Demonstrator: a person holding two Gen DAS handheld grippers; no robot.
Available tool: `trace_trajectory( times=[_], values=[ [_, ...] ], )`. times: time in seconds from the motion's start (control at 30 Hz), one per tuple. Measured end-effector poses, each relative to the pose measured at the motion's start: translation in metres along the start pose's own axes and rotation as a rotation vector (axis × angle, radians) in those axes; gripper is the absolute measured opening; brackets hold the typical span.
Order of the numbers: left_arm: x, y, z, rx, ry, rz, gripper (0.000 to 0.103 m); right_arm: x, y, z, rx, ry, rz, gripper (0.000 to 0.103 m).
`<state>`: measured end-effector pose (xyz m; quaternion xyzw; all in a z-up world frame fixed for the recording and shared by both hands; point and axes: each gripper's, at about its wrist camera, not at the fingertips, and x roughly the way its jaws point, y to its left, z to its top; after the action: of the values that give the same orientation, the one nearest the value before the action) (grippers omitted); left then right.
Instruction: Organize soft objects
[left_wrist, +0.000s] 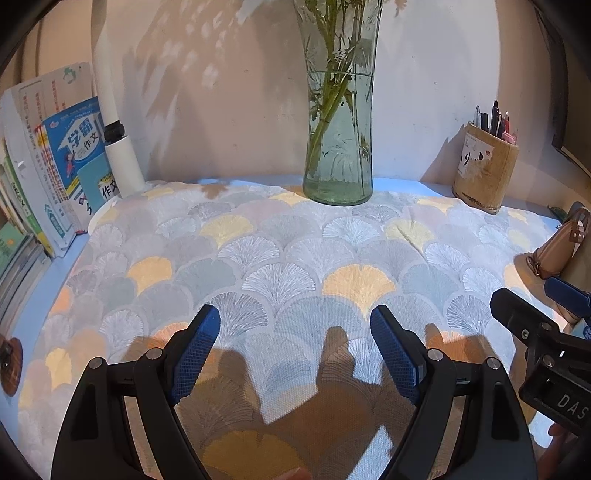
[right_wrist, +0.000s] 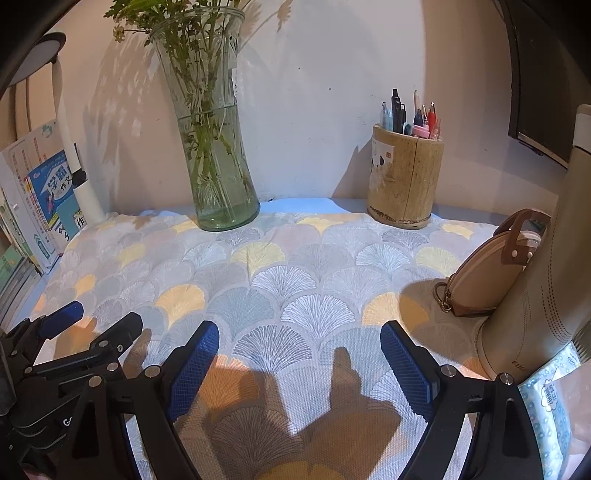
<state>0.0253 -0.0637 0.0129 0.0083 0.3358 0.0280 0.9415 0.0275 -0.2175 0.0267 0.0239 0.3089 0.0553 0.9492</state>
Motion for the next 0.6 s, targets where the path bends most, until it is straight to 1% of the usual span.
trace_trajectory(
  times=[0.6],
  values=[
    [0.0000,-0.0006,-0.0004,0.004,0.002,-0.003,0.083,0.0002,0.0006,-0.0003,0.002,0.004,0.002,0.088]
  ],
)
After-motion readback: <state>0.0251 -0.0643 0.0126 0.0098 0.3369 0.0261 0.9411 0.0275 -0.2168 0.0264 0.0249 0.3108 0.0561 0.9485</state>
